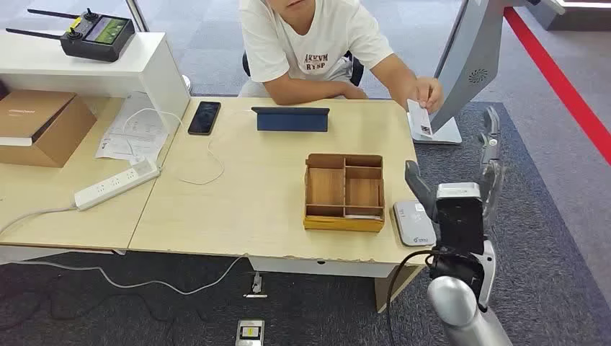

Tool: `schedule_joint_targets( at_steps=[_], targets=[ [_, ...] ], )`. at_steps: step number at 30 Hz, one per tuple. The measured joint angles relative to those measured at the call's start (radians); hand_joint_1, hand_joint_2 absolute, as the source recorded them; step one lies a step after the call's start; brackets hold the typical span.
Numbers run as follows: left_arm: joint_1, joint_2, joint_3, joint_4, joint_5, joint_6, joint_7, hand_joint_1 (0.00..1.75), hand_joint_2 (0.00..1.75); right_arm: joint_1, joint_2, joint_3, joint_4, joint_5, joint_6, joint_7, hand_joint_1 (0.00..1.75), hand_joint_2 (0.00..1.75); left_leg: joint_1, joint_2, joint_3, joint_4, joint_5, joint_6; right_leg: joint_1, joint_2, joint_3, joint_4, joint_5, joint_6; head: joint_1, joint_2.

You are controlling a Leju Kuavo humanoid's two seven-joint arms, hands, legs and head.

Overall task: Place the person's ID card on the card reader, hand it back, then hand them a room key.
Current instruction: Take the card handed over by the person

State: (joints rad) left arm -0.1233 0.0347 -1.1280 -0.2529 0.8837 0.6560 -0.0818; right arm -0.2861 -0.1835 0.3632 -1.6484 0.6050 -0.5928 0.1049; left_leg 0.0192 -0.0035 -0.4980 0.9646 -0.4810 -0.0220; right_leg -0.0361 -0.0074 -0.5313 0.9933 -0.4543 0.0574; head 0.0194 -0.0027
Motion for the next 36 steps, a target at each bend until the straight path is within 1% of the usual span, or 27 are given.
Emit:
schedule_joint_targets(
  at_steps=[2, 5, 8, 10, 13, 18, 23, 31, 34, 35, 36],
  targets=[
    [-0.007, 0.0, -0.003, 0.0, -0.005, -0.003, 0.006, 0.0, 0.0, -0.041, -0.005, 0.018, 0.019, 0.04, 0.025, 0.036, 0.0, 1.75, 0.0, 0.0, 0.0, 0.0, 0.0, 0.0, 0.0, 0.0, 0.0, 0.0, 0.0, 0.0, 0.0, 0.0],
    [-0.026, 0.0, -0.016, 0.0, -0.017, -0.01, 0.025, 0.0, 0.0, -0.159, -0.018, 0.074, 0.092, 0.171, 0.078, 0.122, 0.0, 1.75, 0.0, 0.0, 0.0, 0.0, 0.001, -0.001, 0.0, 0.0, 0.0, 0.0, 0.001, 0.0, 0.0, 0.0],
    [-0.035, -0.001, -0.026, -0.001, -0.028, -0.013, 0.042, 0.0, 0.0, -0.257, -0.028, 0.132, 0.186, 0.297, 0.097, 0.184, 0.0, 1.75, 0.0, 0.0, 0.0, 0.0, 0.001, -0.001, 0.0, 0.0, 0.0, 0.0, 0.001, 0.0, 0.0, 0.0],
    [-0.036, -0.001, -0.031, -0.001, -0.033, -0.013, 0.051, 0.0, 0.0, -0.303, -0.034, 0.161, 0.241, 0.349, 0.105, 0.212, 0.0, 1.75, 0.0, 0.0, 0.0, 0.0, 0.001, -0.001, 0.0, 0.0, 0.0, 0.0, 0.001, 0.0, 0.0, 0.0],
    [-0.037, -0.001, -0.04, -0.001, -0.037, -0.012, 0.062, 0.0, 0.0, -0.362, -0.042, 0.198, 0.324, 0.385, 0.111, 0.238, 0.0, 1.75, 0.0, 0.0, -0.001, 0.0, 0.001, -0.001, 0.0, 0.0, -0.001, 0.0, 0.001, 0.0, 0.0, 0.0],
    [-0.037, 0.0, -0.046, -0.001, -0.038, -0.009, 0.065, 0.0, 0.0, -0.404, -0.049, 0.235, 0.414, 0.387, 0.097, 0.244, 0.0, 1.75, 0.0, -0.001, -0.002, 0.0, 0.001, -0.001, 0.0, 0.0, -0.001, 0.0, 0.001, 0.0, 0.0, 0.0],
    [-0.037, 0.0, -0.049, -0.001, -0.034, -0.009, 0.059, 0.0, 0.0, -0.443, -0.049, 0.263, 0.492, 0.368, 0.051, 0.23, 0.0, 1.75, 0.0, -0.001, -0.001, 0.0, 0.001, -0.001, 0.0, 0.0, -0.002, 0.0, 0.001, 0.0, 0.0, 0.0],
    [-0.036, 0.0, -0.05, -0.001, -0.028, -0.006, 0.043, 0.0, 0.0, -0.465, -0.044, 0.299, 0.574, 0.347, -0.043, 0.201, 0.0, 1.75, 0.0, -0.001, -0.001, 0.0, 0.001, -0.001, 0.0, 0.0, -0.002, 0.0, 0.001, 0.0, 0.0, 0.0],
    [-0.036, 0.0, -0.05, -0.001, -0.027, -0.004, 0.041, 0.0, 0.0, -0.469, -0.042, 0.308, 0.589, 0.339, -0.059, 0.193, 0.0, 1.75, 0.0, -0.001, -0.001, 0.001, 0.001, -0.001, 0.0, 0.0, -0.002, 0.0, 0.001, 0.0, 0.0, 0.0],
    [-0.036, 0.0, -0.05, -0.001, -0.027, -0.003, 0.041, 0.0, 0.0, -0.471, -0.042, 0.311, 0.593, 0.337, -0.061, 0.192, 0.07, 1.75, 0.0, -0.001, -0.001, 0.001, 0.001, -0.001, 0.0, 0.0, -0.002, 0.0, 0.001, 0.0, 0.0, 0.0],
    [-0.036, 0.0, -0.05, -0.001, -0.026, -0.002, 0.04, 0.0, 0.0, -0.472, -0.041, 0.314, 0.597, 0.336, -0.063, 0.191, 0.45, 1.75, 0.0, -0.001, -0.001, 0.001, 0.001, -0.001, 0.0, 0.0, -0.002, 0.0, 0.001, 0.0, 0.0, 0.0]
  ],
)
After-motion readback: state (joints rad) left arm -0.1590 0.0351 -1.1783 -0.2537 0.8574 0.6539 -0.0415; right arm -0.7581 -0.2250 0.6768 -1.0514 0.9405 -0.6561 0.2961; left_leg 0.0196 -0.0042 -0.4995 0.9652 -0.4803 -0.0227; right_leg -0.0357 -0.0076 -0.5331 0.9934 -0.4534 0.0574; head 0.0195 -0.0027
